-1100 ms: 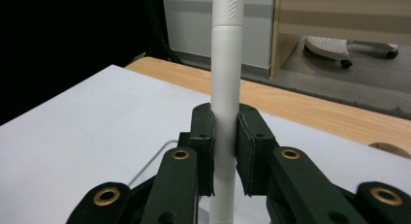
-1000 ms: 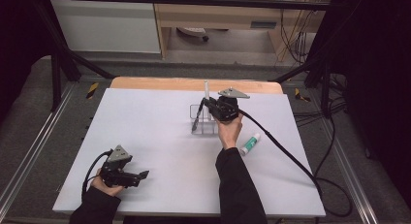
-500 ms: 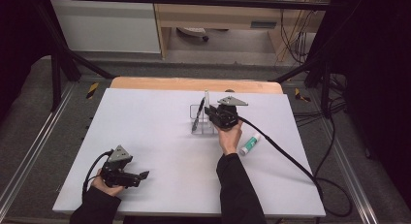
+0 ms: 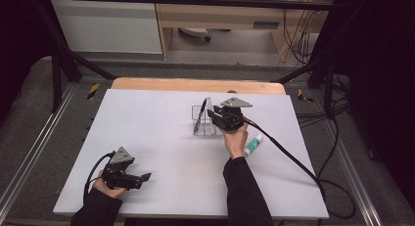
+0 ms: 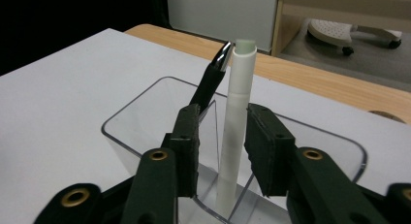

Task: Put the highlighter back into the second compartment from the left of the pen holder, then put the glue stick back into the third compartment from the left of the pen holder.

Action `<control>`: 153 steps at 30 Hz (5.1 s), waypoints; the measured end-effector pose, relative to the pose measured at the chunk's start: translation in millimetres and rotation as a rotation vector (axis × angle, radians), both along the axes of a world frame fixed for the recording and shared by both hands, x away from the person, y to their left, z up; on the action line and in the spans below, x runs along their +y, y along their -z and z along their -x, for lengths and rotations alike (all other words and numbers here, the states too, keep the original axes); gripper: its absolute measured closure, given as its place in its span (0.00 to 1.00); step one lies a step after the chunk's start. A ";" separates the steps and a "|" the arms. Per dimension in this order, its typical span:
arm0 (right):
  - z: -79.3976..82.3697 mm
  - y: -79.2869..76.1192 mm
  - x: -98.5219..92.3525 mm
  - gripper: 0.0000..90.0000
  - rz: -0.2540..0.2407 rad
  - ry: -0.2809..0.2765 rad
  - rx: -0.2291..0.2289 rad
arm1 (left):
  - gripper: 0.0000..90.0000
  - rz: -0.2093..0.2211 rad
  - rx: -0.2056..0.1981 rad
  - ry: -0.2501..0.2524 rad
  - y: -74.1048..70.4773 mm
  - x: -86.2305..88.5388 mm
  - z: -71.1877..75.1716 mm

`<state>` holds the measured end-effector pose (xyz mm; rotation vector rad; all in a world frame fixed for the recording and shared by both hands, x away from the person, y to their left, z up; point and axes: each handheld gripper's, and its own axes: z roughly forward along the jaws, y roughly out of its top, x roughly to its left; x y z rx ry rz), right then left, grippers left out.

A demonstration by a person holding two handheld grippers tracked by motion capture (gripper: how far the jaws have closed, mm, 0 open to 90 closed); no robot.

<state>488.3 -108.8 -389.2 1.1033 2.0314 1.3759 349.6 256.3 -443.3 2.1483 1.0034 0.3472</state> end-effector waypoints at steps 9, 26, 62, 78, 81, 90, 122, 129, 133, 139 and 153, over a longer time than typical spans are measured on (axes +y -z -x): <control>16.3 -15.0 -28.2 0.38 0.015 -0.064 0.060 | 0.12 -0.010 0.001 0.001 0.4 -1.5 -0.3; 45.3 -4.1 -80.3 0.07 0.098 -0.092 0.142 | 0.12 -0.012 -0.002 0.004 0.1 -2.7 0.3; 39.5 27.8 -156.6 0.63 0.195 0.058 0.209 | 0.12 -0.008 0.003 0.019 -0.1 -4.0 0.3; 17.2 41.7 -161.8 0.99 0.269 0.086 0.212 | 0.12 -0.018 0.009 0.016 1.3 -6.5 -0.5; 14.9 42.9 -162.2 1.00 0.271 0.084 0.203 | 0.12 -0.018 0.009 0.018 1.2 -7.0 -0.4; 9.5 46.8 -162.5 1.00 0.273 0.051 0.220 | 0.11 -0.018 0.007 0.018 0.8 -6.2 -0.3; 28.9 46.9 -142.2 1.00 0.277 -0.073 0.189 | 0.12 -0.025 0.005 0.019 0.7 -8.0 -0.3; 36.2 46.2 -135.7 1.00 0.276 -0.096 0.174 | 0.11 -0.026 0.006 0.018 0.6 -8.7 0.1; 40.2 45.8 -132.9 1.00 0.272 -0.104 0.174 | 0.12 -0.023 0.005 0.017 0.5 -9.1 0.3; 47.2 44.4 -125.7 1.00 0.265 -0.130 0.161 | 0.12 -0.027 0.002 0.024 0.0 -9.7 0.6; 38.0 50.1 -138.4 1.00 0.298 -0.095 0.203 | 0.12 -0.027 0.001 0.025 -0.3 -9.6 0.9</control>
